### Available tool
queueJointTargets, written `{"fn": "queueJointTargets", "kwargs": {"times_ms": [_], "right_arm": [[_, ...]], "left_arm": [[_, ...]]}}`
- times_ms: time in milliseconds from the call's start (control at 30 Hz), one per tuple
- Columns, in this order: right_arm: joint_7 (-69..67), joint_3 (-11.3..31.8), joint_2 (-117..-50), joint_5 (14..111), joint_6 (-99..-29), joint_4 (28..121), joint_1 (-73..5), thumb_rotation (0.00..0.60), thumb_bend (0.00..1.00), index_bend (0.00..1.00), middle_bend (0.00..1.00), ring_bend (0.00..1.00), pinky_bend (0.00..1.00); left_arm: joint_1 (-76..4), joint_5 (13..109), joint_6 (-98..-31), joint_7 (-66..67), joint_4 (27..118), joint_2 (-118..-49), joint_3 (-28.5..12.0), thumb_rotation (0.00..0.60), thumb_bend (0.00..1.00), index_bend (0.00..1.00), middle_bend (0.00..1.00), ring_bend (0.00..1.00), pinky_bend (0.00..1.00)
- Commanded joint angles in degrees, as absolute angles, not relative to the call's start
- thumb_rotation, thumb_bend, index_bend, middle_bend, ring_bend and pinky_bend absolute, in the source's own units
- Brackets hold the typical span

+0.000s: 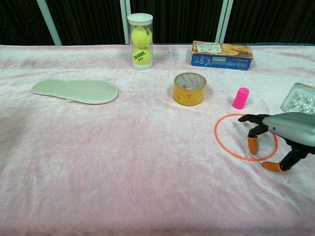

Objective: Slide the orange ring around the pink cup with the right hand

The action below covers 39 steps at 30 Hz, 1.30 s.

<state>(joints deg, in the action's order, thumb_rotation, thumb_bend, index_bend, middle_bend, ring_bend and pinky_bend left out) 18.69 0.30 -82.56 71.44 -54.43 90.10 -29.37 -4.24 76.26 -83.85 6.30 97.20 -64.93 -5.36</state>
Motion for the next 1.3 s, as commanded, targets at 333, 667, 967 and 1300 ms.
{"fn": "queueJointTargets", "kwargs": {"times_ms": [333, 667, 967, 1300], "right_arm": [[19.5, 0.3, -82.1, 71.1, -54.6, 90.8, -29.4, 0.600, 0.27, 0.49, 0.00, 0.04, 0.16], [19.4, 0.5, -82.2, 70.8, -54.4, 90.5, -29.5, 0.600, 0.27, 0.51, 0.00, 0.04, 0.16], [19.3, 0.5, -82.7, 70.8, -54.3, 90.2, -29.6, 0.600, 0.28, 0.54, 0.00, 0.04, 0.16], [18.6, 0.5, -82.9, 70.8, -54.1, 89.8, -29.6, 0.600, 0.30, 0.56, 0.00, 0.04, 0.16]], "left_arm": [[-4.0, 76.4, -84.3, 6.0, 97.3, -64.8, -5.3, 0.600, 0.34, 0.19, 0.07, 0.00, 0.00], [-4.3, 76.3, -83.8, 6.3, 97.2, -65.0, -5.4, 0.600, 0.34, 0.19, 0.07, 0.00, 0.00], [-4.3, 76.3, -83.8, 6.2, 97.2, -64.9, -5.4, 0.600, 0.34, 0.19, 0.07, 0.00, 0.00], [-4.3, 76.3, -83.8, 6.3, 97.2, -65.0, -5.4, 0.600, 0.34, 0.19, 0.07, 0.00, 0.00]]}}
